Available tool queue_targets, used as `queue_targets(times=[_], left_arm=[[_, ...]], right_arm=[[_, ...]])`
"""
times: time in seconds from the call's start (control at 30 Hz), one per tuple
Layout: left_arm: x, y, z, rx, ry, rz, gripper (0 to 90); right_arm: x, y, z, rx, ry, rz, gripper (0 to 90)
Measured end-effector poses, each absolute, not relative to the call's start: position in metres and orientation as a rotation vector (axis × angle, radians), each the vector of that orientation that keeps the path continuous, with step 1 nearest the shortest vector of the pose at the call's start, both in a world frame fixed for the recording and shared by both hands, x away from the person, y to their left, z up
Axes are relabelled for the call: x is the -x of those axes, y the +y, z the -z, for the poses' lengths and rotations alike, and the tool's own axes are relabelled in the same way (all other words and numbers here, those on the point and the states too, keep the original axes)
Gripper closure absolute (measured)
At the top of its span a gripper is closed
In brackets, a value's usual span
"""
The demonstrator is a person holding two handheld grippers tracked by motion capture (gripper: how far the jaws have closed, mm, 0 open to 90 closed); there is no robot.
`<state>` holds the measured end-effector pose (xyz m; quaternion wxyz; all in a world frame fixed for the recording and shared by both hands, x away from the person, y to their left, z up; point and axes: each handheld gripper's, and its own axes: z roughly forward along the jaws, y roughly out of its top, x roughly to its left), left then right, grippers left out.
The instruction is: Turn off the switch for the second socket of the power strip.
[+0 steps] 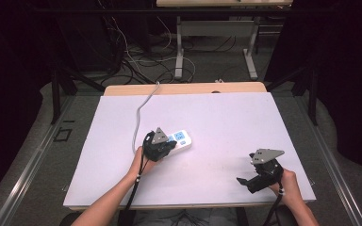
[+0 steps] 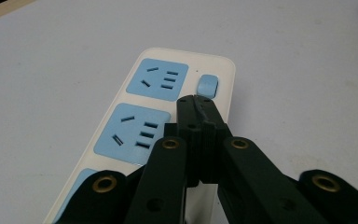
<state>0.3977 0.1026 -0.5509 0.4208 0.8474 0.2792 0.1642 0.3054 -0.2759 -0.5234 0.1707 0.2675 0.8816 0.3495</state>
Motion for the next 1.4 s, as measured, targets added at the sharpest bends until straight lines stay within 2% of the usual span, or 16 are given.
queue_targets(times=[0.67,1.4], left_arm=[[-0.4010,0.1057,0.5520,-2.090,0.730,-0.357,90.0],[-0.4007,0.1058,0.5517,-2.088,0.736,-0.355,90.0]], right_arm=[[-0.3048,-0.2757,0.5237,-0.764,2.500,-0.992,0.4],[-0.3051,-0.2756,0.5234,-0.751,2.504,-0.988,0.4]])
